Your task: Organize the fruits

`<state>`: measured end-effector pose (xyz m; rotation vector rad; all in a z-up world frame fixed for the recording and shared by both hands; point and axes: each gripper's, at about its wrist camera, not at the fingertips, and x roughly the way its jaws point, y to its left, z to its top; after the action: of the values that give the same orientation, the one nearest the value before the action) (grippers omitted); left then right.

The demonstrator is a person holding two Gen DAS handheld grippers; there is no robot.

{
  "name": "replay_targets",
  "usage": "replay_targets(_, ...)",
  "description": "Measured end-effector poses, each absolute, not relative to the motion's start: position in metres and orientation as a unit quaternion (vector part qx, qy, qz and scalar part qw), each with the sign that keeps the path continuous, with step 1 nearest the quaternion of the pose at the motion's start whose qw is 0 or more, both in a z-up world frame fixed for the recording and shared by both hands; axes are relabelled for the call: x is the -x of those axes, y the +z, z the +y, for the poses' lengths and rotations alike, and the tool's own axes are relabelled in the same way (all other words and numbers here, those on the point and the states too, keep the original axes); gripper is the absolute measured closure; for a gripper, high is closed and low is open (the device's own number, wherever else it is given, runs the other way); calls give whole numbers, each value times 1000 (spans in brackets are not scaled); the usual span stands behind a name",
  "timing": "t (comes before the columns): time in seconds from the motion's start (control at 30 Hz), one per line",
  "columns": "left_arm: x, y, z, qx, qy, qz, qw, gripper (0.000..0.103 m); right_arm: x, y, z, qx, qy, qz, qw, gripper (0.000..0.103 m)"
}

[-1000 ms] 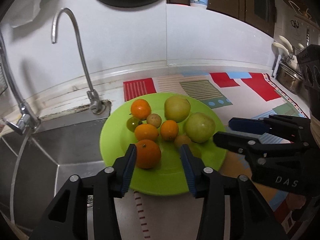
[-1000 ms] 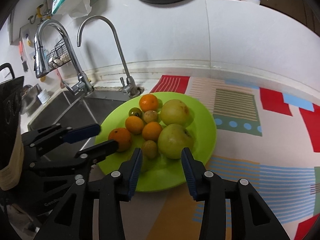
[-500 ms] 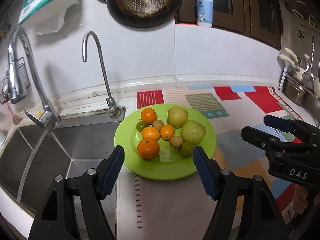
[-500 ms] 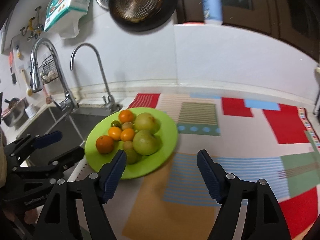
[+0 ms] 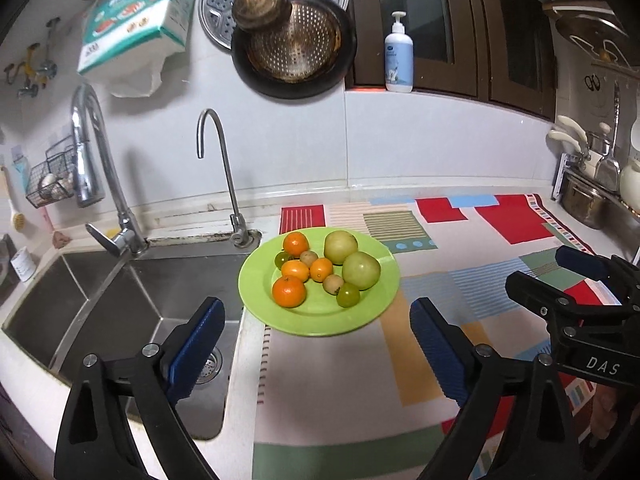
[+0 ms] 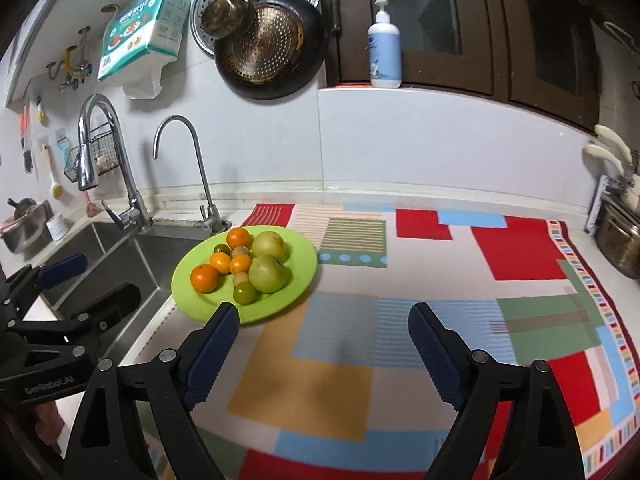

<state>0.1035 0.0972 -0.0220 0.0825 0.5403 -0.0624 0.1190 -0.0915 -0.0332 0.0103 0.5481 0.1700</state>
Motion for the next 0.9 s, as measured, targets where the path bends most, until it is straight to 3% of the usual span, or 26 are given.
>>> replay_targets(0.43,-38,-12,75,-34,-12,253,967,0,-53,-22,-120,0,86,252,964,14)
replay_targets(0.9,15,-6,59,-35,-6,244,969,0,1,-15,-139,-2,80,236,968,11)
